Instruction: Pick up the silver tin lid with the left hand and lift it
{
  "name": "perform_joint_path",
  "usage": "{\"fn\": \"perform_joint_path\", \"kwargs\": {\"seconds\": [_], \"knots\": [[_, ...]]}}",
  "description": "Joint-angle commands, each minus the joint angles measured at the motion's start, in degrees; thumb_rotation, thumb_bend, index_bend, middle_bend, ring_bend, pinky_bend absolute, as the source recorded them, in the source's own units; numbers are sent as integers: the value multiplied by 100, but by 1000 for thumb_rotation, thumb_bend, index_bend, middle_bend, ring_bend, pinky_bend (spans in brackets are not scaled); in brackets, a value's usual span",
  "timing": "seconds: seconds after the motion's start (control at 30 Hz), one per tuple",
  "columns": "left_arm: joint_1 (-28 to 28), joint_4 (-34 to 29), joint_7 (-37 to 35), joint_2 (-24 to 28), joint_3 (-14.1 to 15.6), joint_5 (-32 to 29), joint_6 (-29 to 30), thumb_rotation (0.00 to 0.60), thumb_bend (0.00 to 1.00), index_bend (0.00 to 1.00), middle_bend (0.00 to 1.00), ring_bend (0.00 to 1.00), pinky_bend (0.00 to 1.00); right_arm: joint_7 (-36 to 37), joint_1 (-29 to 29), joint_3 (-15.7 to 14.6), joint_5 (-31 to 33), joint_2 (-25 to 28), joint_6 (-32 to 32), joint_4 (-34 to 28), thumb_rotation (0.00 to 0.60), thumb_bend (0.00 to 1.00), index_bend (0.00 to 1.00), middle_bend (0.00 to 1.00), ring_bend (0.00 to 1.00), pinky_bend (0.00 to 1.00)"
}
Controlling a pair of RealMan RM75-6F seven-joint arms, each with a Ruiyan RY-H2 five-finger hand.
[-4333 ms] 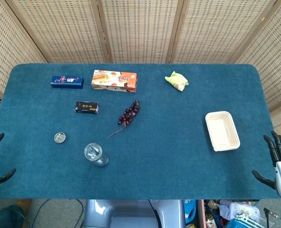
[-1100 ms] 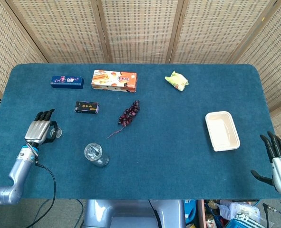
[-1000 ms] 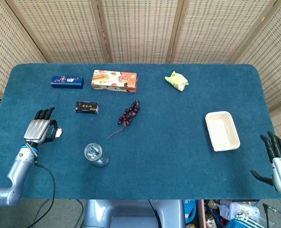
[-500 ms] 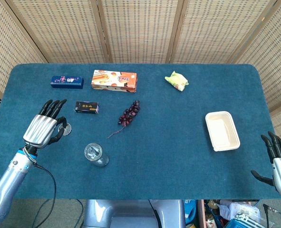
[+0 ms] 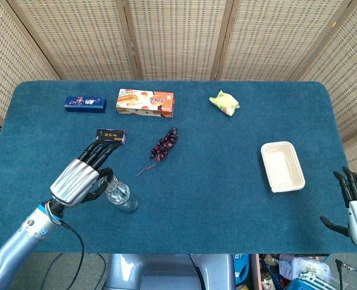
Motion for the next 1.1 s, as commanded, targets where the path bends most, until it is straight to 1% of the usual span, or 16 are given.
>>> {"fn": "perform_joint_path", "kwargs": {"seconds": [0.03, 0.27, 0.8, 0.83, 0.87, 0.97, 1.0, 1.03, 1.1], "knots": [[-20, 44, -33, -100, 89, 129, -46, 600, 479, 588, 0, 0, 0, 12, 0, 2, 10, 1, -6, 11, 600, 0, 67, 0, 0, 0], [-30, 124, 99, -255, 150, 115, -80, 600, 479, 588, 0, 0, 0, 63, -9, 11, 10, 20, 14, 8, 600, 0, 67, 0, 0, 0], [-71, 392, 13, -496, 201, -74, -191, 600, 479, 587, 0, 0, 0, 235, -37, 18, -10, 90, 60, 0, 600, 0, 67, 0, 0, 0], [-74, 403, 11, -502, 206, -82, -201, 600, 479, 571, 0, 0, 0, 237, -38, 17, -14, 91, 61, 0, 600, 0, 67, 0, 0, 0], [-82, 415, 13, -505, 206, -96, -215, 600, 479, 492, 0, 0, 0, 242, -39, 15, -15, 91, 61, -1, 600, 0, 67, 0, 0, 0], [-99, 434, 1, -504, 216, -103, -244, 600, 475, 91, 0, 0, 0, 250, -38, 22, -7, 99, 60, -4, 600, 0, 67, 0, 0, 0], [-101, 434, -8, -501, 218, -106, -250, 600, 467, 15, 0, 0, 0, 252, -38, 22, -5, 101, 58, -5, 600, 0, 67, 0, 0, 0], [-104, 436, -21, -497, 220, -104, -250, 600, 459, 0, 0, 0, 0, 253, -38, 23, -4, 102, 58, -7, 600, 0, 67, 0, 0, 0], [-99, 455, -29, -499, 223, -79, -221, 600, 414, 0, 0, 0, 0, 250, -39, 22, -3, 102, 58, -4, 600, 0, 67, 0, 0, 0]]}}
